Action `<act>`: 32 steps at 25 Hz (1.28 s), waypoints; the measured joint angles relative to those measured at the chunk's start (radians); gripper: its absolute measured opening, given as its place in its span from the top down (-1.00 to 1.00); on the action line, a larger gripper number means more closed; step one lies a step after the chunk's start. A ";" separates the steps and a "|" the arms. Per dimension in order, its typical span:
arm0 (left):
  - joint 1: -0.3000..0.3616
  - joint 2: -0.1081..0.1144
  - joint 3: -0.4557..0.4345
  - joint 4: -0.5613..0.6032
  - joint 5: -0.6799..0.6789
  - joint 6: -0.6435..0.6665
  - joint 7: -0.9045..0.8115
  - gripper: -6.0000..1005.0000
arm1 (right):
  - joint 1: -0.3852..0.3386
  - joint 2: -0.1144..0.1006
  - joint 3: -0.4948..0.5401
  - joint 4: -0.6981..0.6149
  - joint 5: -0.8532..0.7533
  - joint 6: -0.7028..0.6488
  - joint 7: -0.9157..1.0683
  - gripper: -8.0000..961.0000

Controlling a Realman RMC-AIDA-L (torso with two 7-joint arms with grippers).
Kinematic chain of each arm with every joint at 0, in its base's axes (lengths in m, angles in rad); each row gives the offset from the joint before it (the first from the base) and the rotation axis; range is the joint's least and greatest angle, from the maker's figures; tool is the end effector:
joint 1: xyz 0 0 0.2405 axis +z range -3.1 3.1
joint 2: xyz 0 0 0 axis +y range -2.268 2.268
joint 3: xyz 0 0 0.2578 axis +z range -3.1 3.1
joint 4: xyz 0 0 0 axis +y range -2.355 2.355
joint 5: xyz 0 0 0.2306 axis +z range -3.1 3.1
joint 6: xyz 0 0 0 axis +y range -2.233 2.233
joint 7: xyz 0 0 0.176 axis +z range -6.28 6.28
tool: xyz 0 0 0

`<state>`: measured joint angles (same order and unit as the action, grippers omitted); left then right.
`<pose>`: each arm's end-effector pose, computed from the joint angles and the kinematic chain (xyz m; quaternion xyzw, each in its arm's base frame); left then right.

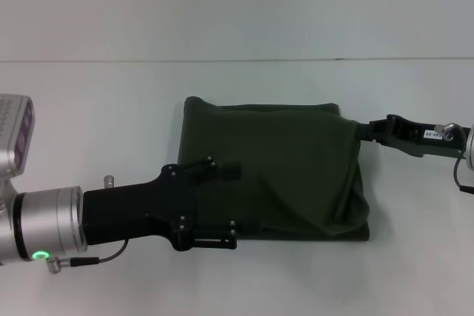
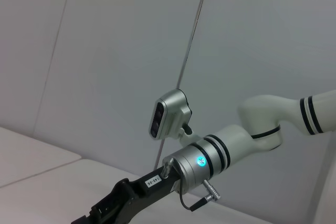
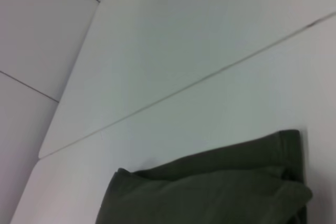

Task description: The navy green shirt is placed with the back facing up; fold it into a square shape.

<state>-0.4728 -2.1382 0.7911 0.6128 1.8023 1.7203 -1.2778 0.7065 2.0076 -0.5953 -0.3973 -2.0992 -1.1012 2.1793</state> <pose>-0.2255 0.3169 -0.0515 -0.9181 -0.1685 -0.3545 0.0547 0.2940 0.4332 -0.0361 -0.7296 0.6150 0.2372 0.1822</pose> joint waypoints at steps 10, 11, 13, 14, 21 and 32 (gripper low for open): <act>-0.001 0.000 -0.003 0.002 -0.001 -0.001 -0.005 -0.89 | -0.009 -0.003 0.000 -0.002 0.072 0.017 -0.061 0.83; -0.001 0.000 -0.004 0.002 -0.001 -0.001 -0.007 -0.89 | -0.011 -0.004 0.000 -0.002 0.072 0.021 -0.062 0.84; 0.000 0.000 -0.004 0.002 -0.002 -0.001 -0.009 -0.89 | -0.016 -0.005 0.000 -0.003 0.073 0.030 -0.064 0.84; 0.000 0.000 -0.004 0.002 -0.002 0.000 -0.010 -0.89 | -0.019 -0.005 0.000 -0.003 0.077 0.032 -0.063 0.85; 0.000 0.000 -0.004 0.003 -0.002 0.007 -0.019 -0.89 | -0.057 -0.017 0.002 0.003 0.105 0.004 0.014 0.70; 0.002 0.001 -0.004 0.013 -0.001 0.010 -0.028 -0.89 | -0.062 -0.024 -0.003 0.013 0.112 -0.061 0.145 0.21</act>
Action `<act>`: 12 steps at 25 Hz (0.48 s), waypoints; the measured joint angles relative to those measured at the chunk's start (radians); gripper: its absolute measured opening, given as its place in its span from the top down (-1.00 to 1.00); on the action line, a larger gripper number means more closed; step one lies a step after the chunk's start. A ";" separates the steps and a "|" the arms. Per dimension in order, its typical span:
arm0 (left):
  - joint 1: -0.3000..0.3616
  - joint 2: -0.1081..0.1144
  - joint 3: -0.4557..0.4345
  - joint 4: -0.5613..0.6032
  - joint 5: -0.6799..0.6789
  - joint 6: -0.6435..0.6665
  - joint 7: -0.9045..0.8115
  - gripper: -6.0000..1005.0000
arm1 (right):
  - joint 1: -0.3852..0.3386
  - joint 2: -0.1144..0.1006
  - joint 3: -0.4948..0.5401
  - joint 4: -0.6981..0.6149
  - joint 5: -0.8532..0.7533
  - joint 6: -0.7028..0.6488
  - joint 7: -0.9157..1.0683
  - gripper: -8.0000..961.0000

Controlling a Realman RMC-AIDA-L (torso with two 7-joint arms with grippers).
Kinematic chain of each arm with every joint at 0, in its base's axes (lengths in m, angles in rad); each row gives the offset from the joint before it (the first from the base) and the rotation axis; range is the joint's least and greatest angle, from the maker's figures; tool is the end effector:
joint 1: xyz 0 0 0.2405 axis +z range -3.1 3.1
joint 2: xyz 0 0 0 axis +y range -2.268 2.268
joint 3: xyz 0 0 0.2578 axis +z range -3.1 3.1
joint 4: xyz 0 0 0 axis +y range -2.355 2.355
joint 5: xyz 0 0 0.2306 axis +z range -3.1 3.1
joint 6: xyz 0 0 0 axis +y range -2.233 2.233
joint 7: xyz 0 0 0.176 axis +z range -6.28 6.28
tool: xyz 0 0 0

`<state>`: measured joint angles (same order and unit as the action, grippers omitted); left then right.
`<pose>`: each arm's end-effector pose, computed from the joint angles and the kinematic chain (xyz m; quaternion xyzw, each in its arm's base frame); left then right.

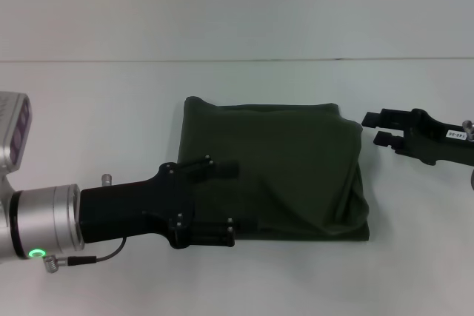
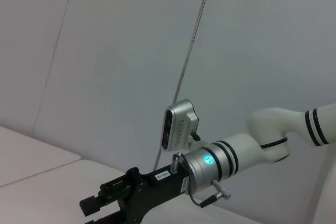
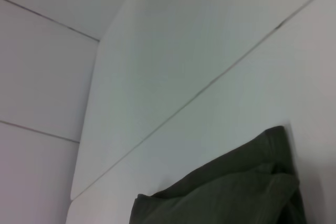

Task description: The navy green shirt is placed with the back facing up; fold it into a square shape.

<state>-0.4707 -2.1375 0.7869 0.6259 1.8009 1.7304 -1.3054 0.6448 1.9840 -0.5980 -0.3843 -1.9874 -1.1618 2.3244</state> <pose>-0.2247 0.3172 -0.0480 -0.9161 -0.1754 -0.3568 0.0512 0.3068 0.4201 -0.0214 -0.6503 0.6850 0.2942 0.1461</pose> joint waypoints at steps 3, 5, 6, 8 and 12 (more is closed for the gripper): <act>0.000 0.001 0.000 0.000 0.000 0.000 0.000 -0.89 | 0.007 0.006 -0.002 0.014 0.000 0.016 0.011 -0.06; 0.000 0.000 0.000 0.000 0.000 0.000 0.001 -0.89 | 0.012 0.010 -0.003 0.024 0.000 0.027 0.012 -0.24; 0.000 0.000 0.000 0.000 0.000 0.000 0.001 -0.89 | 0.014 0.013 -0.003 0.027 0.000 0.029 0.012 -0.33; -0.001 0.000 0.000 0.000 0.001 0.001 0.000 -0.89 | 0.017 0.017 -0.003 0.029 0.001 0.032 0.012 -0.42; -0.001 0.000 0.000 0.000 0.001 0.001 0.000 -0.89 | 0.022 0.024 0.001 0.030 0.001 0.037 0.008 -0.46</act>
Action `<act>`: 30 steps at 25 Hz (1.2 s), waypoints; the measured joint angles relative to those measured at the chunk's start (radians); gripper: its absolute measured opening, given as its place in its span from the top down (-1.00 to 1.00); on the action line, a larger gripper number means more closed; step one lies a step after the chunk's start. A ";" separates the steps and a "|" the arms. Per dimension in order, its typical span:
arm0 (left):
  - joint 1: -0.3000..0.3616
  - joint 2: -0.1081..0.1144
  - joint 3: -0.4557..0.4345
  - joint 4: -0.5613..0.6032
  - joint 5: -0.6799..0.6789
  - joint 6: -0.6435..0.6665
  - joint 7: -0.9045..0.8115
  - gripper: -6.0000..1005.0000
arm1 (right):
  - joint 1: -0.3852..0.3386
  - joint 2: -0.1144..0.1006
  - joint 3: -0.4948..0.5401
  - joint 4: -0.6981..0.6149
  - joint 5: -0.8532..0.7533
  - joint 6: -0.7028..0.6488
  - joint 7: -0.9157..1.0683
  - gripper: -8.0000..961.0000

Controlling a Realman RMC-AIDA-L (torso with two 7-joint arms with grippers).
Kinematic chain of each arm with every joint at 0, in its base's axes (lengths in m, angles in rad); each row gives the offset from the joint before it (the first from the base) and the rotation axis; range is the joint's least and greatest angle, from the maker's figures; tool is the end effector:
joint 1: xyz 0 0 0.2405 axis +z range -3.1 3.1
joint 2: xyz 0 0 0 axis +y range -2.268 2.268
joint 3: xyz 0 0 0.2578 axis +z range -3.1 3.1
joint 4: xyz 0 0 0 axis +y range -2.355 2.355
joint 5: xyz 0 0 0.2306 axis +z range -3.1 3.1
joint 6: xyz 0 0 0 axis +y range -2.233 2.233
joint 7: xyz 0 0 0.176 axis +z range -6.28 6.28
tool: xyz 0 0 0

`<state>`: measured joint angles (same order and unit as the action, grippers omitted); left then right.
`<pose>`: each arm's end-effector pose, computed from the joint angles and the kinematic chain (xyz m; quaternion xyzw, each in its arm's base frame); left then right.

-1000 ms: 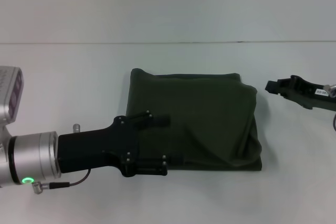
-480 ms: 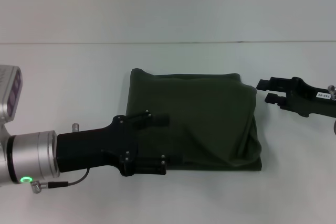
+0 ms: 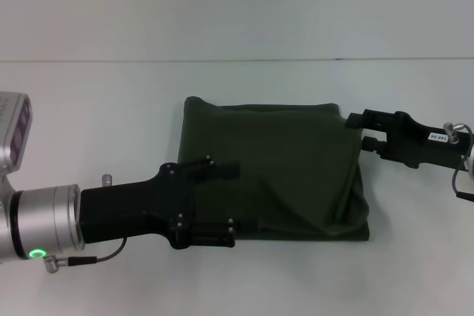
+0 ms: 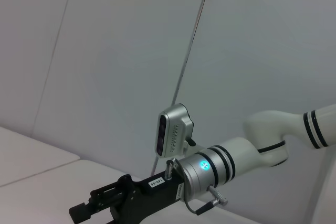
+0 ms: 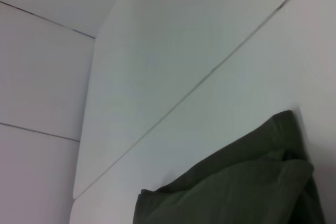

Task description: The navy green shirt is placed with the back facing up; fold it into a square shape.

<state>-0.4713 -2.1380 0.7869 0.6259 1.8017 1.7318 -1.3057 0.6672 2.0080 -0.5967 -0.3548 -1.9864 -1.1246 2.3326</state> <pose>-0.2244 0.3170 -0.0482 -0.9162 -0.1751 -0.3570 0.0502 0.2990 0.4217 -0.0390 -0.6412 0.6951 0.2941 0.1384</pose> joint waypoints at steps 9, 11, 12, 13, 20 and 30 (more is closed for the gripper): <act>0.003 0.000 0.002 0.000 0.000 0.001 0.000 -0.89 | -0.003 0.013 -0.001 -0.015 0.003 0.002 -0.032 -0.31; 0.004 0.000 0.002 0.000 0.000 0.001 0.001 -0.89 | -0.007 0.014 0.001 -0.015 0.008 -0.001 -0.046 -0.21; 0.005 0.000 0.002 0.000 0.000 0.001 0.001 -0.89 | -0.007 0.014 -0.002 -0.015 0.010 -0.001 -0.047 -0.16; 0.005 0.000 0.002 0.000 0.000 0.001 0.001 -0.89 | -0.005 0.014 -0.007 -0.015 0.010 0.000 -0.049 -0.10; 0.002 0.000 0.000 0.000 -0.001 0.003 0.002 -0.89 | 0.004 0.014 -0.008 -0.007 0.006 0.002 -0.062 0.38; 0.000 0.000 0.000 0.001 -0.001 0.011 0.003 -0.89 | 0.005 0.014 0.001 -0.019 0.039 0.011 -0.120 0.99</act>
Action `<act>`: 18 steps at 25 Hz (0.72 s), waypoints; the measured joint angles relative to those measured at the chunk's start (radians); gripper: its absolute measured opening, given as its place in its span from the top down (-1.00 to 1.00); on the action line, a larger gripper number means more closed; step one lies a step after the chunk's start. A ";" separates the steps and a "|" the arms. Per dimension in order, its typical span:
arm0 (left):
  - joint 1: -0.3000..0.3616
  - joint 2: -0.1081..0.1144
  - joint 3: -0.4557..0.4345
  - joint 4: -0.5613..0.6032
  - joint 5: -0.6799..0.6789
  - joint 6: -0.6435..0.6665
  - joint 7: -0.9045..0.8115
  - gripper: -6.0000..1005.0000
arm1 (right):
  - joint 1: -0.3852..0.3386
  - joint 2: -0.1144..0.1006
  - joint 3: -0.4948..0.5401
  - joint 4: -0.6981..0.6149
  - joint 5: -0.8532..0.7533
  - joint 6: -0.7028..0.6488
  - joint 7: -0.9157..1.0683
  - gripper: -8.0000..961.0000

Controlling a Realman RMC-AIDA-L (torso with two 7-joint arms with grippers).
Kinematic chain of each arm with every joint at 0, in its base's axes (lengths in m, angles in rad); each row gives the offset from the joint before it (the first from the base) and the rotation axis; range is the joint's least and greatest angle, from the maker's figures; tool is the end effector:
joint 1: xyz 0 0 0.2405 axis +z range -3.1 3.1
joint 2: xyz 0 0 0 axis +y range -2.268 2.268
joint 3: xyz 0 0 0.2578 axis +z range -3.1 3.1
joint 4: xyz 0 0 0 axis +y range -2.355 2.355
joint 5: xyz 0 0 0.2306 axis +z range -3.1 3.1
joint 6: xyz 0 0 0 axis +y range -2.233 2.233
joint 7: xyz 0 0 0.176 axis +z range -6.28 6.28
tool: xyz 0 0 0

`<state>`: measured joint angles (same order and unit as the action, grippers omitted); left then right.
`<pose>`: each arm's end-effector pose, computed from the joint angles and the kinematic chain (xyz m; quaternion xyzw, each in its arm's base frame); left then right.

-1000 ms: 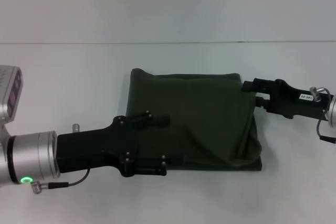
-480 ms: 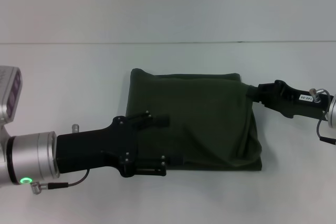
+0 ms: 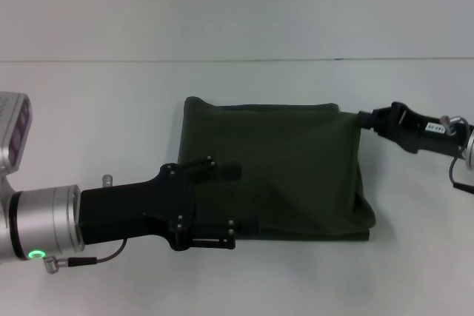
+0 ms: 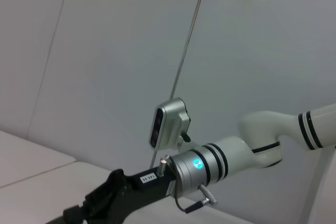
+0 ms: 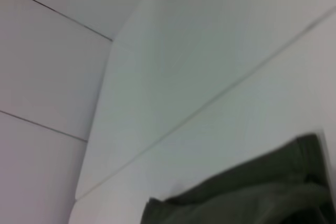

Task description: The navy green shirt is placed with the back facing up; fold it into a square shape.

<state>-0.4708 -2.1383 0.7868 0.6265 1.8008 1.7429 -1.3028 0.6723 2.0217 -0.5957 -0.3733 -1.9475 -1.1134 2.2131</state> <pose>-0.2233 0.3154 -0.0477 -0.9160 -0.1718 -0.3596 0.0464 0.2909 0.4288 -0.0369 -0.6757 0.6515 0.3059 0.1595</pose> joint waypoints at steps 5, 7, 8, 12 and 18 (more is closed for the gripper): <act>0.000 0.000 0.000 0.002 0.000 0.001 -0.002 -0.89 | 0.007 0.001 0.001 -0.010 0.047 0.014 -0.072 0.96; 0.000 0.000 0.000 0.002 -0.001 0.001 -0.002 -0.89 | 0.010 0.005 0.001 -0.010 0.054 0.021 -0.091 0.95; 0.000 0.000 0.000 0.002 -0.001 0.001 -0.002 -0.89 | 0.010 0.008 -0.001 -0.010 0.055 0.027 -0.097 0.95; 0.000 0.000 0.000 0.003 -0.002 0.001 -0.002 -0.89 | 0.008 0.019 -0.009 -0.005 0.052 0.067 -0.100 0.93; 0.000 0.000 0.000 0.002 -0.005 0.001 -0.004 -0.89 | -0.013 0.029 -0.010 -0.001 0.050 0.117 -0.091 0.89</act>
<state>-0.4709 -2.1383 0.7869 0.6289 1.7962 1.7443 -1.3065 0.6593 2.0508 -0.6059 -0.3739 -1.8975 -0.9962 2.1221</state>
